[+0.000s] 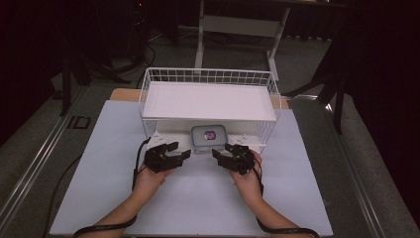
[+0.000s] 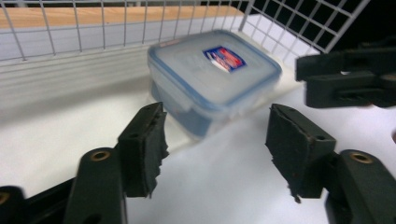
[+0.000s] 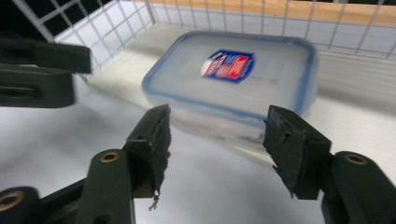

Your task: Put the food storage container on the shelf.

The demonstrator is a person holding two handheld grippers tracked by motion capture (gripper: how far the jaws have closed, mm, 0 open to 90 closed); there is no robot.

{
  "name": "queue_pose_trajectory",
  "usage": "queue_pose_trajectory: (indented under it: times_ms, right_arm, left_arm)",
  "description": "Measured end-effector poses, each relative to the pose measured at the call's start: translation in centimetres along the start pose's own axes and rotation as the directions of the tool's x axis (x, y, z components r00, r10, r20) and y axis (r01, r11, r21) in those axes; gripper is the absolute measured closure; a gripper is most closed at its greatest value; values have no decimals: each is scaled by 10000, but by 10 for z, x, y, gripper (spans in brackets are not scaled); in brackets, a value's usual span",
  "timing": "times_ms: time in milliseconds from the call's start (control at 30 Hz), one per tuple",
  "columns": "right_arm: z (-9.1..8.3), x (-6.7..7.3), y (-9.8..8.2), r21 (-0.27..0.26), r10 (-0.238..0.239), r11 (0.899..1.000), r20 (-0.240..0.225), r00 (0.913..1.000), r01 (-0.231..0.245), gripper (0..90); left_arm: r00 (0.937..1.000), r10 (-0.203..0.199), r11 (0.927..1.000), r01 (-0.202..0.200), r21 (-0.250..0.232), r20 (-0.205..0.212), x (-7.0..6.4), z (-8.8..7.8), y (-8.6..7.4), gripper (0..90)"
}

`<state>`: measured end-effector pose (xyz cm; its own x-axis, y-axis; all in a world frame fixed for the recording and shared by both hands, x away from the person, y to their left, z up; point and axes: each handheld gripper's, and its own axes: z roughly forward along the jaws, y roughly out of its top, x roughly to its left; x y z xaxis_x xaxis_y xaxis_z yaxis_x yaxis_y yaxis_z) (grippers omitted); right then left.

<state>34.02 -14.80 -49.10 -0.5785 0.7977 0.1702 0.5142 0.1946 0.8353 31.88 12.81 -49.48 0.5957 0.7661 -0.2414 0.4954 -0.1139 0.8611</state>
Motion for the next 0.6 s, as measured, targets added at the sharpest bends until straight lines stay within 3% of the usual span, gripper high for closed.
queue_pose_trajectory:
  times_ms: [100,167,300,333,400,500,533,600]
  right_arm:
    - [2,8,-3,162,-270,9995,-80,9996,271,436]
    - [4,11,-5,305,-344,9989,-168,9993,349,471]
    - [6,17,-8,414,-555,9976,173,9983,548,720]
    - [6,17,-8,434,-592,9974,237,9980,581,804]
    - [9,17,-7,520,-708,9962,207,9973,696,897]
    - [15,16,-7,716,-780,9946,295,9965,757,898]
    - [16,15,-8,753,-774,9943,286,9966,751,898]
    - [19,15,-8,802,-733,9943,282,9969,709,898]
  left_arm:
    - [9997,204,9997,-206,150,125,-4,-11,-7,375]
    - [9996,33,9996,-42,281,291,-5,-17,-14,375]
    - [9991,3,9997,-14,240,434,-6,-25,-23,369]
    - [9969,34,9999,-47,160,785,-5,-28,-25,338]
    - [9968,131,9998,-140,106,789,-6,-30,-27,332]
    - [9931,290,9996,-282,-80,1136,-8,-32,-29,319]
    - [9902,387,9992,-366,-181,1340,-8,-32,-29,279]
    - [9897,439,9989,-414,-212,1364,-9,-32,-29,248]
